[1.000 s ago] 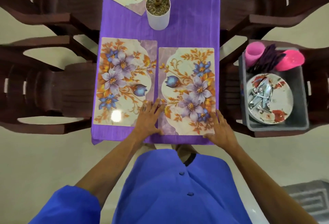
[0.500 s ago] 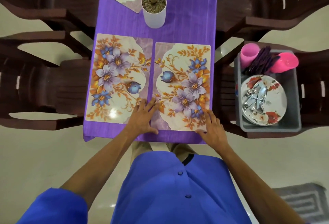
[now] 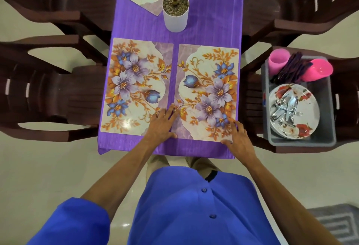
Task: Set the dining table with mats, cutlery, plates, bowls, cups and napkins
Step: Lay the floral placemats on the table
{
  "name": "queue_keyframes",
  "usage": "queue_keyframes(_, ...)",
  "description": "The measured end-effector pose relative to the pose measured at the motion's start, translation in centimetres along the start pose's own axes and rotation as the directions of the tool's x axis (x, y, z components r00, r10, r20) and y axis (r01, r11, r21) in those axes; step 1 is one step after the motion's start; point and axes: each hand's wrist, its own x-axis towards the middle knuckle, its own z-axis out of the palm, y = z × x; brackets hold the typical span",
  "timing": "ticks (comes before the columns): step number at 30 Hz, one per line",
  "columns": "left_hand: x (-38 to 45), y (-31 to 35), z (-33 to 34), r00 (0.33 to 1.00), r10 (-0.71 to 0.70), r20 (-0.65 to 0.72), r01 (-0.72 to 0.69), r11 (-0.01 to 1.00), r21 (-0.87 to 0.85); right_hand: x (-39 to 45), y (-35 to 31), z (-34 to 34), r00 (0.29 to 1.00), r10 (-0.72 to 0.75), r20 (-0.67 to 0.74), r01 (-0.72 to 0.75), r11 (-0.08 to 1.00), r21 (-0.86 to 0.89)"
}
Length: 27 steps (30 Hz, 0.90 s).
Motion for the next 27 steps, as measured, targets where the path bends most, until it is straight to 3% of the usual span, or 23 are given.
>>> queue_keyframes(8, 0.2, -0.5, -0.3, 0.999, 0.023, 0.032, -0.024, 0.999, 0.024, 0.0, 0.3, 0.1, 1.000, 0.010, 0.005, -0.010, 1.000, 0.009)
queue_keyframes(27, -0.3, -0.7, -0.8, 0.999, 0.032, 0.025, -0.032, 0.999, 0.003, 0.6, 2.5, -1.1, 0.988, -0.148, 0.053, 0.150, 0.988, -0.042)
